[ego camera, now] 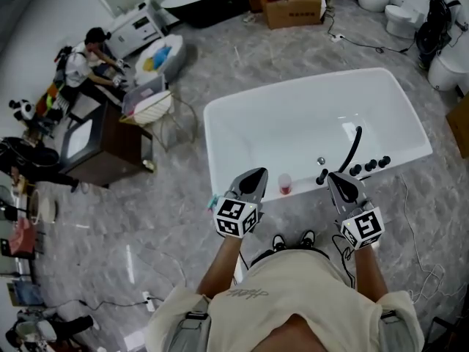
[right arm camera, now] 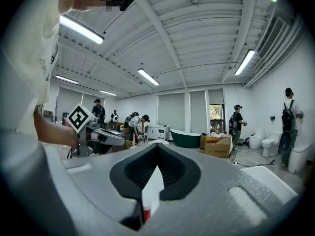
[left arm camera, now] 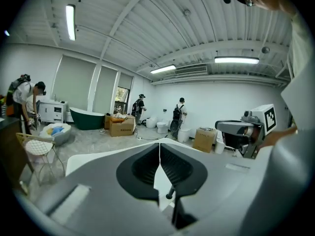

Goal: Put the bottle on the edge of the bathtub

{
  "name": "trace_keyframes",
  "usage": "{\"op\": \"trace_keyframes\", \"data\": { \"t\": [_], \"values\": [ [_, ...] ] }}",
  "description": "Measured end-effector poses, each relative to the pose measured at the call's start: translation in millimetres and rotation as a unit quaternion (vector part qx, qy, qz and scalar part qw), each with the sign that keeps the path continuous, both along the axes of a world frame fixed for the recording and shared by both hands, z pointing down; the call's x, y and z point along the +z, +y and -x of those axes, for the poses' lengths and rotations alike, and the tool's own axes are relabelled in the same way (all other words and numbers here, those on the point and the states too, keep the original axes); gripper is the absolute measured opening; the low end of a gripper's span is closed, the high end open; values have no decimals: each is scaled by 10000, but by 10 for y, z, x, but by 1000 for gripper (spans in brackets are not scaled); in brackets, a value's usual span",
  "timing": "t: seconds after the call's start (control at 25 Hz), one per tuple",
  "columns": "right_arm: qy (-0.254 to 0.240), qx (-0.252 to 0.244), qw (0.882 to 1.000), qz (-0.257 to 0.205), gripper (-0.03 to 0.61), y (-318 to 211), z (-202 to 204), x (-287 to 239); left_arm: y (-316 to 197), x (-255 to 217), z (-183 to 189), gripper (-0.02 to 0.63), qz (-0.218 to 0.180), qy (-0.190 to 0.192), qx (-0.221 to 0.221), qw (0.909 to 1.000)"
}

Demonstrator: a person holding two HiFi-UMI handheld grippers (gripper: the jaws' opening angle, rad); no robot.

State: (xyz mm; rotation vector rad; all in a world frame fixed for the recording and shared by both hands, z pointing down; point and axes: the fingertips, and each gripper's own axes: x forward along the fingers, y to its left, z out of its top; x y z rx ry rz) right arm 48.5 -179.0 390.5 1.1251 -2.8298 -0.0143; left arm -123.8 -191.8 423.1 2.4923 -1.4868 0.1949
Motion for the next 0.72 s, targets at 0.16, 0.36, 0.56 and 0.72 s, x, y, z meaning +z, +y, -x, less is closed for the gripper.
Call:
{"op": "trace_keyframes", "data": {
  "t": [0.16, 0.36, 0.56, 0.72],
  "values": [
    [75, -34, 10000, 28, 2, 3, 2, 28, 24, 1, 26, 21, 27, 24, -91, 10000],
    [-232, -138, 9992, 303, 2, 31, -40, 56, 80, 2, -57, 18, -45, -126, -57, 9999],
    [15, -168, 9996, 238, 2, 50, -39, 108, 141, -28, -113, 18, -73, 42, 31, 10000],
    [79, -238, 9994, 230, 2, 61, -21, 116, 153, -36, -118, 18, -116, -98, 35, 9999]
  ]
}}
